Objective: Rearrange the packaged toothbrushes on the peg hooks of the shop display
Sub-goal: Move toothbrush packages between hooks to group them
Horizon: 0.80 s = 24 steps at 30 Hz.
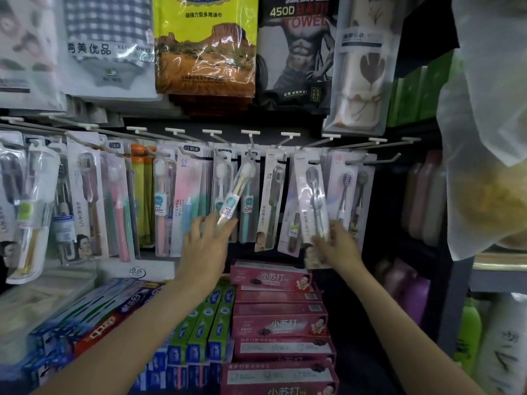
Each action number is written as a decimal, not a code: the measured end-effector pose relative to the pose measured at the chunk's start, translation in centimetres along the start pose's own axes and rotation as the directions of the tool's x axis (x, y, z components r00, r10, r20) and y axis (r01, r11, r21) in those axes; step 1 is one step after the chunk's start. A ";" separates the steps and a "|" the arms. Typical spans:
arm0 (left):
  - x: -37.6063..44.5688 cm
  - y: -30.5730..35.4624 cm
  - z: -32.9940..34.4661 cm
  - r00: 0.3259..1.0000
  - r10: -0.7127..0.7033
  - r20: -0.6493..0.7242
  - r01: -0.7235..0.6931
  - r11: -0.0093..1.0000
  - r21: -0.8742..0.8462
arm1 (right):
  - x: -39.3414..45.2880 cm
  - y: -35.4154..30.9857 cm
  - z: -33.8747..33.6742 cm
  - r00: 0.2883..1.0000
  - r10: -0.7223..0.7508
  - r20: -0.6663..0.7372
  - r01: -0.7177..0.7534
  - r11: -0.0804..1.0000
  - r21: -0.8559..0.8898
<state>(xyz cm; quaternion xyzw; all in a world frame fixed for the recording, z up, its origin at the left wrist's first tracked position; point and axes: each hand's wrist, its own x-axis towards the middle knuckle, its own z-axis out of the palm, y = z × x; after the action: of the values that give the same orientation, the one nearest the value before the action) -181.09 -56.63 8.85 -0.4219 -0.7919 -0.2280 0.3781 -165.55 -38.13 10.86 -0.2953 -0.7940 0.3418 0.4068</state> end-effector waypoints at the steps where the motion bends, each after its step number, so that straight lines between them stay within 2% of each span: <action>1: 0.0 0.6 0.0 1.000 -0.010 -0.024 0.010 1.000 0.024 | -0.3 -0.3 1.0 0.999 0.000 0.042 -0.002 1.000 0.027; 3: 0.1 2.1 0.0 0.996 0.041 -0.075 -0.039 0.999 0.023 | -0.8 -0.8 2.8 0.996 -0.004 0.092 -0.006 0.994 0.105; 5: 0.6 3.9 -0.1 0.995 0.091 -0.030 -0.094 0.989 -0.117 | -1.1 -1.2 4.0 0.991 -0.016 0.133 -0.017 0.971 0.239; 8: 1.9 6.0 0.4 0.972 -0.042 0.230 0.146 0.876 -0.460 | -1.5 -1.8 4.7 0.973 -0.127 0.194 0.025 0.889 0.458; 10: 3.0 6.4 0.7 0.947 -0.098 0.306 0.265 0.778 -0.570 | -1.0 -1.4 4.7 0.966 -0.171 0.195 0.078 0.908 0.412; 12: 3.8 5.9 0.9 0.939 -0.128 0.319 0.298 0.766 -0.569 | 0.1 -0.3 4.1 0.986 -0.155 0.056 0.136 0.958 0.253; 14: 4.2 5.0 0.8 0.936 -0.150 0.317 0.309 0.780 -0.544 | 1.6 0.8 3.5 0.976 -0.111 -0.189 0.123 0.991 0.048; 15: 4.4 4.5 0.7 0.939 -0.159 0.305 0.308 0.784 -0.539 | 2.1 1.1 3.3 0.965 -0.096 -0.244 0.095 0.995 -0.015; 18: 5.0 3.4 0.3 0.944 -0.180 0.277 0.304 0.799 -0.518 | 3.5 1.2 4.1 0.974 -0.046 -0.220 0.041 0.999 -0.030; 22: 5.5 2.7 -0.3 0.944 -0.172 0.281 0.287 0.848 -0.446 | 4.8 0.3 5.5 0.983 0.126 -0.131 -0.101 0.978 0.184; 24: 5.7 2.6 -0.5 0.948 -0.142 0.285 0.262 0.857 -0.444 | 4.9 -0.1 5.7 0.985 0.163 -0.061 -0.143 0.958 0.249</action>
<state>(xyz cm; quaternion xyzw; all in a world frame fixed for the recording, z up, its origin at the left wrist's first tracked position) -180.73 -52.78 13.79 -0.4403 -0.7915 -0.4012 0.1368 -172.85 -36.29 10.65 -0.3175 -0.7037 0.4547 0.4442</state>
